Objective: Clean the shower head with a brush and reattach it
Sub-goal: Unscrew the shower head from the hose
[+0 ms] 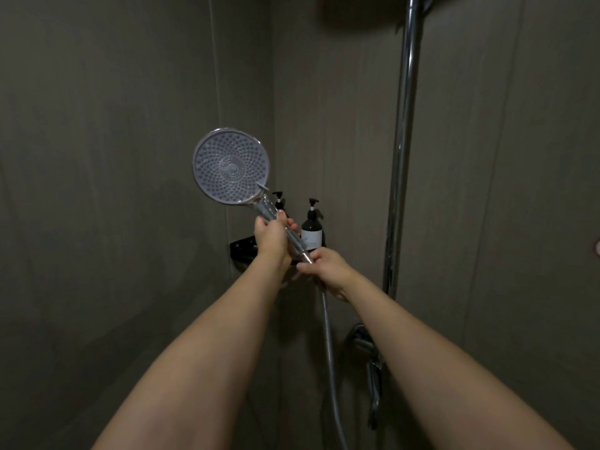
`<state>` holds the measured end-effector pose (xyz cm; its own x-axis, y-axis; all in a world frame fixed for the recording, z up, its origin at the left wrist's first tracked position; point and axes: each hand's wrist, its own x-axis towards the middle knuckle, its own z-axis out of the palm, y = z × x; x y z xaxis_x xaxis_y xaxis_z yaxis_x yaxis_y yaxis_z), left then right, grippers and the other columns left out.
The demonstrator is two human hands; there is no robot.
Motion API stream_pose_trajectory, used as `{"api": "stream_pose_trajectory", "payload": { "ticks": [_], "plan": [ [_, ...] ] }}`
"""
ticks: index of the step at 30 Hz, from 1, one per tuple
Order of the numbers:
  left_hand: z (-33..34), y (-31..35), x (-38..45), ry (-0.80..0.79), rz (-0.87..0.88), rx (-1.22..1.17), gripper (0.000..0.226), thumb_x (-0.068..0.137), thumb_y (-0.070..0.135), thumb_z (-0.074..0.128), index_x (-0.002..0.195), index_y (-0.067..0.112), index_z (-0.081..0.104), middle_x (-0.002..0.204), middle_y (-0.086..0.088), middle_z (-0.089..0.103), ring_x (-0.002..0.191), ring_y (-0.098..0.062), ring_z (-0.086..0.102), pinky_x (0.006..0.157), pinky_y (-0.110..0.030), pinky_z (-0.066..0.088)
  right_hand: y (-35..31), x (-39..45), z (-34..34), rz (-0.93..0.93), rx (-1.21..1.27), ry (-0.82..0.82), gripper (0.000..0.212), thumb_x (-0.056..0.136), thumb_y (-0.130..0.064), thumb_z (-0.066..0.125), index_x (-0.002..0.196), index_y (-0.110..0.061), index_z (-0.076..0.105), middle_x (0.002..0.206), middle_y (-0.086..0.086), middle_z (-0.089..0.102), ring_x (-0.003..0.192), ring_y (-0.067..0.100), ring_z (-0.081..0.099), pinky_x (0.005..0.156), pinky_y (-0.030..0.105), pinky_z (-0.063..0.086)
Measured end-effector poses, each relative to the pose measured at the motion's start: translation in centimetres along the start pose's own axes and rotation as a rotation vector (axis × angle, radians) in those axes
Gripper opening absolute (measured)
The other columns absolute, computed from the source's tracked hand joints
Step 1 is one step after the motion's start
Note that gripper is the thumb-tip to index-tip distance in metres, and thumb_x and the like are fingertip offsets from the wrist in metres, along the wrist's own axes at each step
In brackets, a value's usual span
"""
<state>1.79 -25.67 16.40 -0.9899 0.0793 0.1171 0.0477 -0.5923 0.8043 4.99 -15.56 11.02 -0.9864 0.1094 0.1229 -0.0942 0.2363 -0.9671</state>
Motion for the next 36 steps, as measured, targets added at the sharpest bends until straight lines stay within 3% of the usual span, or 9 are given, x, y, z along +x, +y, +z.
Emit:
{"api": "stream_pose_trajectory", "payload": {
  "ticks": [4, 8, 12, 17, 20, 24, 29, 33, 36],
  "plan": [
    [-0.1, -0.2, 0.1, -0.018, -0.012, -0.007, 0.014, 0.097, 0.013, 0.043, 0.086, 0.019, 0.047, 0.067, -0.002, 0.047, 0.058, -0.011, 0.049, 0.06, -0.026, 0.048, 0.3, 0.4, -0.2, 0.031, 0.158, -0.028, 0.023, 0.098, -0.028, 0.042, 0.092, -0.016, 0.061, 0.076, 0.002, 0.061, 0.064, 0.011, 0.054, 0.054, 0.02, 0.038],
    [-0.3, -0.4, 0.5, -0.01, -0.025, -0.027, 0.013, 0.097, 0.013, 0.043, 0.085, 0.018, 0.046, 0.067, -0.002, 0.047, 0.058, -0.011, 0.049, 0.061, -0.026, 0.047, 0.7, 0.9, -0.6, 0.036, 0.176, -0.019, 0.021, 0.096, -0.019, 0.048, 0.082, -0.013, 0.062, 0.064, -0.004, 0.065, 0.056, 0.006, 0.058, 0.052, 0.019, 0.042],
    [-0.2, -0.6, 0.7, -0.018, -0.031, -0.014, 0.014, 0.098, 0.014, 0.042, 0.085, 0.019, 0.045, 0.067, -0.002, 0.047, 0.057, -0.011, 0.048, 0.056, -0.024, 0.047, 0.8, 1.0, -0.8, 0.098, 0.282, -0.016, 0.022, 0.098, -0.02, 0.043, 0.102, -0.007, 0.06, 0.072, 0.002, 0.063, 0.053, 0.006, 0.062, 0.045, 0.017, 0.046],
    [0.1, -0.9, 0.7, -0.028, -0.031, 0.012, 0.015, 0.098, 0.014, 0.043, 0.084, 0.021, 0.045, 0.07, -0.003, 0.049, 0.059, -0.012, 0.049, 0.058, -0.025, 0.046, 0.9, 1.0, -1.0, 0.1, 0.38, -0.035, 0.019, 0.099, -0.018, 0.041, 0.097, -0.008, 0.057, 0.066, 0.003, 0.067, 0.05, 0.006, 0.064, 0.046, 0.017, 0.048],
    [0.3, -1.0, 0.8, -0.034, -0.019, 0.017, 0.016, 0.098, 0.013, 0.042, 0.084, 0.021, 0.045, 0.07, -0.003, 0.048, 0.059, -0.012, 0.049, 0.061, -0.027, 0.046, 1.3, 1.4, -1.0, 0.1, 0.39, -0.042, 0.019, 0.096, -0.016, 0.046, 0.09, -0.008, 0.062, 0.08, 0.009, 0.066, 0.061, 0.01, 0.067, 0.064, 0.024, 0.054],
    [0.3, -1.1, 0.9, -0.045, -0.022, 0.039, 0.017, 0.098, 0.014, 0.043, 0.085, 0.024, 0.047, 0.072, -0.002, 0.05, 0.062, -0.012, 0.05, 0.065, -0.028, 0.047, 1.2, 1.1, -0.9, 0.127, 0.5, -0.023, 0.022, 0.098, -0.014, 0.042, 0.111, -0.002, 0.056, 0.075, 0.008, 0.069, 0.064, 0.014, 0.069, 0.054, 0.022, 0.056],
    [0.1, -1.1, 0.9, -0.053, -0.022, 0.036, 0.015, 0.097, 0.014, 0.044, 0.086, 0.024, 0.047, 0.072, -0.003, 0.05, 0.062, -0.012, 0.05, 0.066, -0.028, 0.047, 1.2, 1.1, -0.4, 0.115, 0.527, 0.02, 0.028, 0.097, -0.02, 0.045, 0.116, -0.003, 0.057, 0.086, 0.009, 0.068, 0.078, 0.018, 0.066, 0.073, 0.03, 0.055],
    [-0.1, -1.0, 0.9, -0.058, -0.015, 0.037, 0.014, 0.098, 0.014, 0.043, 0.087, 0.023, 0.047, 0.071, -0.003, 0.05, 0.06, -0.012, 0.05, 0.061, -0.027, 0.047, 1.1, 1.1, -0.3, 0.12, 0.492, -0.003, 0.02, 0.096, -0.017, 0.047, 0.091, -0.005, 0.062, 0.08, 0.011, 0.064, 0.067, 0.016, 0.066, 0.064, 0.027, 0.056],
    [-0.3, -0.9, 1.0, -0.059, -0.03, 0.026, 0.013, 0.097, 0.015, 0.044, 0.088, 0.024, 0.049, 0.071, -0.002, 0.051, 0.061, -0.012, 0.051, 0.063, -0.027, 0.047, 1.0, 1.1, -0.2, 0.126, 0.555, 0.028, 0.028, 0.097, -0.019, 0.044, 0.117, -0.002, 0.055, 0.085, 0.01, 0.066, 0.071, 0.017, 0.067, 0.062, 0.028, 0.056]
  ]
}}
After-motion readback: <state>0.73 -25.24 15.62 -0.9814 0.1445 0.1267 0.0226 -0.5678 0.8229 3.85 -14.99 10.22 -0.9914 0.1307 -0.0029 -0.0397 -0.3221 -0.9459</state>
